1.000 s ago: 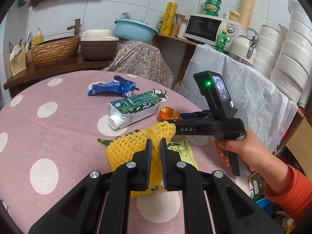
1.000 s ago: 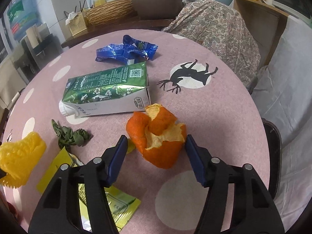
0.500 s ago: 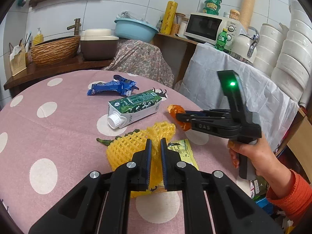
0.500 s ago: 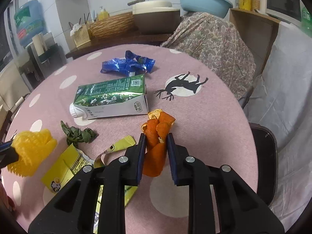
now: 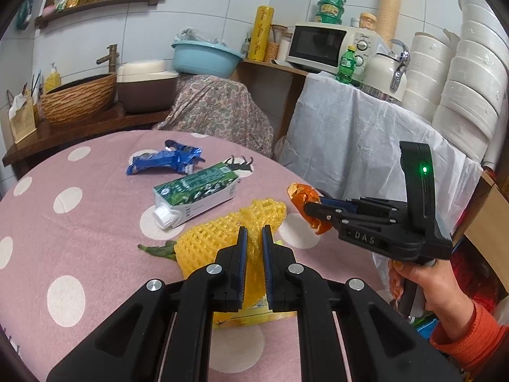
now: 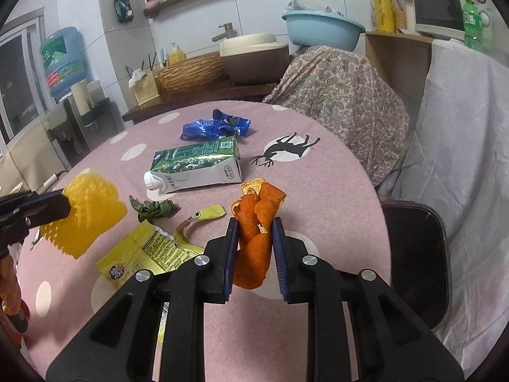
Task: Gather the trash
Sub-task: 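Carry the yellow net and orange peel to the bin with both grippers, then open the left gripper to drop the yellow net while the right gripper drops the orange peel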
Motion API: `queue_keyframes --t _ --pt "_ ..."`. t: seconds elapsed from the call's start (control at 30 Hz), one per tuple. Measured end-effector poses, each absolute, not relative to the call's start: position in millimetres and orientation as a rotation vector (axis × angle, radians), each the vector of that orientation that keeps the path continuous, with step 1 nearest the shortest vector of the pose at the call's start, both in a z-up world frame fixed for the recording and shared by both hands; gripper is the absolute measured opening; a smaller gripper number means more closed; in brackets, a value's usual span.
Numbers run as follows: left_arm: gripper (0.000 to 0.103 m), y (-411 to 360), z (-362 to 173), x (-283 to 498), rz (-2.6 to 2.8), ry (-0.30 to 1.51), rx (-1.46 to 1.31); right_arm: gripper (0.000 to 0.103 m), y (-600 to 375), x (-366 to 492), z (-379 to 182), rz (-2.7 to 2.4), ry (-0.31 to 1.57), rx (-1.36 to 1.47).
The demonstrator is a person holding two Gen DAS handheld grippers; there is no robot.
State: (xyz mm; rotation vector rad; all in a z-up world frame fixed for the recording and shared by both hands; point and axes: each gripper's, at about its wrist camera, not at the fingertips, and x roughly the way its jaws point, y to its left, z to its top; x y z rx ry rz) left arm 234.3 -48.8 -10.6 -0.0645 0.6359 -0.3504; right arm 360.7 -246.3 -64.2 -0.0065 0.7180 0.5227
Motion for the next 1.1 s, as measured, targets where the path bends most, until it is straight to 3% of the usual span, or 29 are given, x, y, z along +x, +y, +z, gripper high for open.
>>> queue_keyframes --t 0.73,1.1 --pt "0.01 -185 2 279 -0.568 0.688 0.01 0.023 -368 301 -53 0.394 0.624 0.071" --pt "0.01 -246 -13 325 -0.602 0.766 0.005 0.023 -435 302 -79 0.261 0.639 0.112"
